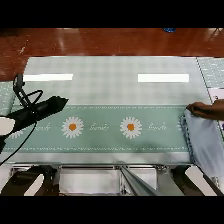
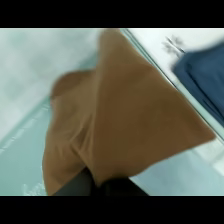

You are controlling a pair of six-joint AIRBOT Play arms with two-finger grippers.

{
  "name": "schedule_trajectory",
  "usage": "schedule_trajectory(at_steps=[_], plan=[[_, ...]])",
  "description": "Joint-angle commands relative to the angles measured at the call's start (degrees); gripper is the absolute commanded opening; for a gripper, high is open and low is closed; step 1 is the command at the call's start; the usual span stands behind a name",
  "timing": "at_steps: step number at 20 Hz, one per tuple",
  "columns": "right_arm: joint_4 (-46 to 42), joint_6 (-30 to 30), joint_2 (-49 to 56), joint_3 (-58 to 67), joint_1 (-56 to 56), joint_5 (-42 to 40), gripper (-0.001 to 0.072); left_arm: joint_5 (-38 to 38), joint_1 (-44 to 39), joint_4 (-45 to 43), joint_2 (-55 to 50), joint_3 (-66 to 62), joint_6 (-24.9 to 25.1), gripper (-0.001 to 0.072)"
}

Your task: Fold the shirts.

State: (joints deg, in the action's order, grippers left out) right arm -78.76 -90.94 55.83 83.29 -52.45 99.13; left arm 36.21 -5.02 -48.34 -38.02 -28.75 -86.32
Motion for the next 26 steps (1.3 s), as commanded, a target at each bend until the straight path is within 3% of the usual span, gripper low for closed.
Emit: schedule_trajectory(at_steps=[1,5,6,7,8,12,13,15,16,18,20,21,24,26], plan=[[-6.16,-0.02,-7.26,-13.92,-4.46,7.56,0.0026,-1.33,0.0,0.35,-0.02,0.02,1.22,0.0016],[-17.03,0.13,-12.98,-30.4,-4.94,7.72,0.0026,-1.18,0.0,0.35,-0.55,0.02,1.22,0.0016],[-18.75,0.02,-13.33,-33.09,-4.94,7.82,0.0104,-0.57,0.0,0.35,-0.63,0.02,1.29,0.0016],[-19.61,-0.31,-13.31,-34.86,-4.94,7.76,0.0375,0.33,0.0,0.35,-0.61,0.02,2.34,0.0016],[-19.82,-0.11,-12.98,-35.3,-4.94,7.13,0.0411,0.9,0.0,0.35,-0.61,0.02,3.5,0.0016],[-21.62,-1.44,-9.35,-31.54,-4.94,2.29,0.04,1.97,0.72,0.35,-0.68,-2.6,3.65,0.0015],[-17.55,-1.79,-7.87,-28.96,-4.68,-0.72,0.0334,2.19,1.01,0.35,-0.92,-5.07,4.57,0.0015],[0.28,-1.38,-4.5,-22.8,-0.55,-9.05,0.0084,2.56,1.51,0.35,-2.86,-13.16,7.8,0.0015],[11.04,1.09,-3.08,-20.46,3.58,-13.81,0.0026,4.17,1.53,0.33,-4.83,-18.58,8.41,0.0015],[24.68,6.82,-0.79,-16.28,16.57,-24.0,0.0025,9.49,0.2,0.35,-9.97,-29.66,8.79,0.0015],[19.98,7.34,2.21,-11.74,34.03,-32.96,0.0025,14.56,-3.26,-3.13,-16.24,-40.06,11.74,0.0014],[15.19,6.82,4.2,-9.92,41.88,-35.1,0.0025,16.68,-5.42,-9.77,-18.99,-44.48,11.43,0.0013],[2.49,5.03,11.63,-8.79,61.18,-34.18,0.0026,20.39,-11.37,-31.87,-23.58,-47.17,-2.82,0.0014],[-11.58,-1.01,16.85,-8.79,66.95,-34.73,0.0026,22.14,-11.61,-36.35,-25.57,-42.38,-6.51,0.0015]])
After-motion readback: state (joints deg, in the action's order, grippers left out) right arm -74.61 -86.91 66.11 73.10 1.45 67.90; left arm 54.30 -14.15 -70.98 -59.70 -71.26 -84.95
